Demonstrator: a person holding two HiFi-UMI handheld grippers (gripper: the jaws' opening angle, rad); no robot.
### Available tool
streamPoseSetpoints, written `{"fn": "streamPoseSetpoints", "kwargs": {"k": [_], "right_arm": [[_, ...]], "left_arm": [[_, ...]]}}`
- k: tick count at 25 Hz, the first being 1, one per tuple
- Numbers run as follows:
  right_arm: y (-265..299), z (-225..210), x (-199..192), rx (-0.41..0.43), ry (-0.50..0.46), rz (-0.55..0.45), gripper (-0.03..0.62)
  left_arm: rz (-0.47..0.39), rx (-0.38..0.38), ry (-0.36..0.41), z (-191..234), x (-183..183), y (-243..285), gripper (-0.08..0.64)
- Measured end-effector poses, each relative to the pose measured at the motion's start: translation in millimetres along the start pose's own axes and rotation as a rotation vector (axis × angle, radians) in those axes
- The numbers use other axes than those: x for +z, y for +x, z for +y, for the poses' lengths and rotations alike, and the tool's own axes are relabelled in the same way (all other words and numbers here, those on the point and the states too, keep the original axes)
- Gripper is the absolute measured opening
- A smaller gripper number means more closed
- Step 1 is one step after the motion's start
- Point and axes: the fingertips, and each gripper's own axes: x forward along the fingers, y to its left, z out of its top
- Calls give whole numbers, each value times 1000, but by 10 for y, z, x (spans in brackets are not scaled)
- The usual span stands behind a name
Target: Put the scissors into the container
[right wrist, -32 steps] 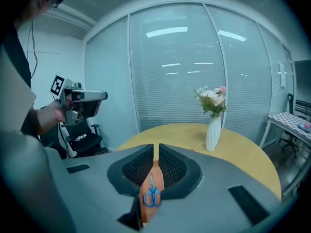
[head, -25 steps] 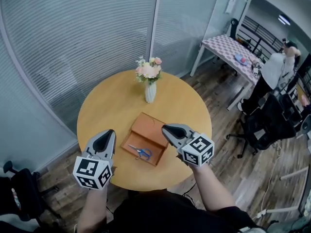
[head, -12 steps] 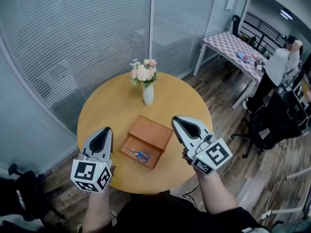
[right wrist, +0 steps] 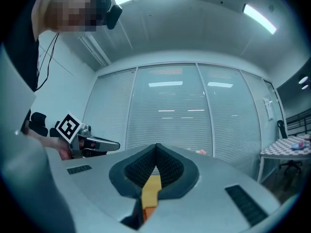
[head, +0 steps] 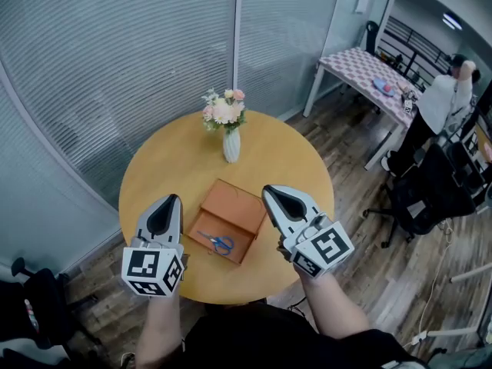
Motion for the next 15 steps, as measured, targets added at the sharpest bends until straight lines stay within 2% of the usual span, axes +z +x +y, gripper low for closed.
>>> {"fn": "streamPoseSetpoints", "kwargs": {"k": [15], "right_arm": [[-52, -17, 27, -9, -17, 2, 34]], "left_arm": [[12, -9, 3, -48, -66, -41, 21]]}}
